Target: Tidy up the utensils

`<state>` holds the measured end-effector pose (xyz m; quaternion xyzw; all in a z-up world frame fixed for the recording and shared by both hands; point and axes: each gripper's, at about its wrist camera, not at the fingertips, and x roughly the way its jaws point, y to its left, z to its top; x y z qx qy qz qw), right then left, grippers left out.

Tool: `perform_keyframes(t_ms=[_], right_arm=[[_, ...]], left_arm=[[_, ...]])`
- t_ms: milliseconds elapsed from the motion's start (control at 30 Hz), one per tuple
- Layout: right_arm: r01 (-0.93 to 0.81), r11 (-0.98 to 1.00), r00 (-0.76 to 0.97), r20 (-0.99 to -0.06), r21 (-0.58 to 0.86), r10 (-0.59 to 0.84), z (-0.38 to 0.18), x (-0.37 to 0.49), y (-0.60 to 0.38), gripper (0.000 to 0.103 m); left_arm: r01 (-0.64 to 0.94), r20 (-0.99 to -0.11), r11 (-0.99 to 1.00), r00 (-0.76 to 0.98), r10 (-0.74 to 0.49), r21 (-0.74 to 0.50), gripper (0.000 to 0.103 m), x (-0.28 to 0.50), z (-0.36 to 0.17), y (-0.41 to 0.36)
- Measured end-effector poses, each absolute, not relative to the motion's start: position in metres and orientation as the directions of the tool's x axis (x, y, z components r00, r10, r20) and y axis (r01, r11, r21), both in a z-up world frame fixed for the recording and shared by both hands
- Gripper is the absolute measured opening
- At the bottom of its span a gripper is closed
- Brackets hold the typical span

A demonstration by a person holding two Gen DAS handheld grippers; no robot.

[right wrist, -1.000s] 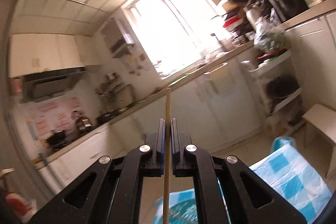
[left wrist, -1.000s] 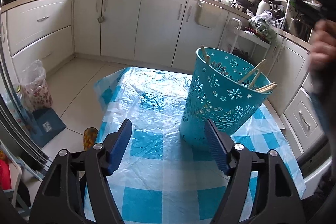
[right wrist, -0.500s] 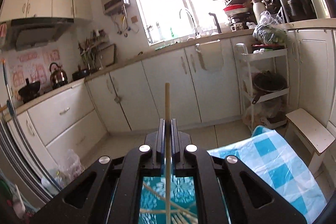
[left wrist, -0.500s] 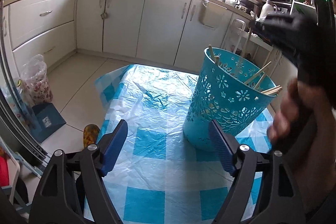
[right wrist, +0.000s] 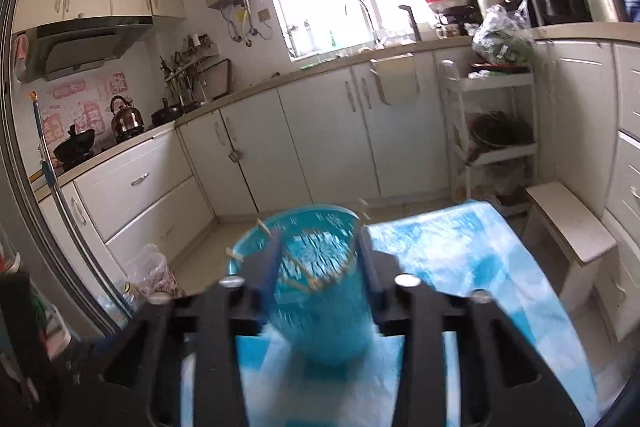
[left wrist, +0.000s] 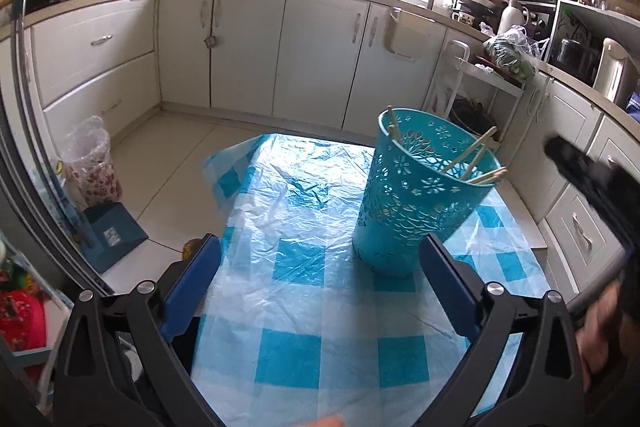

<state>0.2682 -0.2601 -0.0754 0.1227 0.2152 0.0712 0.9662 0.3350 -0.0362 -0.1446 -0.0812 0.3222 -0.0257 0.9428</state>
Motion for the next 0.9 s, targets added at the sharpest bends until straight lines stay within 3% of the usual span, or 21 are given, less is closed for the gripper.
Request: perform_keyframes(t_ms=[233, 500, 667, 900], right_arm=[[-0.016, 0.959, 0.838, -0.52, 0.282, 0.167, -0.064, 0.22, -0.276, 0.091], [-0.004, 0.968, 0.819, -0.555, 0.249, 0.146, -0.045, 0.167, -0.271, 0.095], [-0.017, 0.975, 0.829, -0.541, 0.223, 0.138, -0.026, 0.133, -0.263, 0.095], [-0.026, 0.97, 0.84, -0.52, 0.244, 0.153, -0.007, 0.103, -0.259, 0.095]], left_arm=[[0.047, -0.593, 0.985, 0.793, -0.138, -0.167, 0.095, 0.286, -0.108, -0.036], [0.022, -0.635, 0.989, 0.764, -0.111, -0.147, 0.095, 0.23, -0.071, -0.022], [0.007, -0.626, 0.985, 0.772, -0.114, -0.171, 0.095, 0.19, -0.045, -0.009], [0.004, -0.591, 0.994, 0.804, -0.066, -0.105, 0.095, 0.146, -0.017, -0.019]])
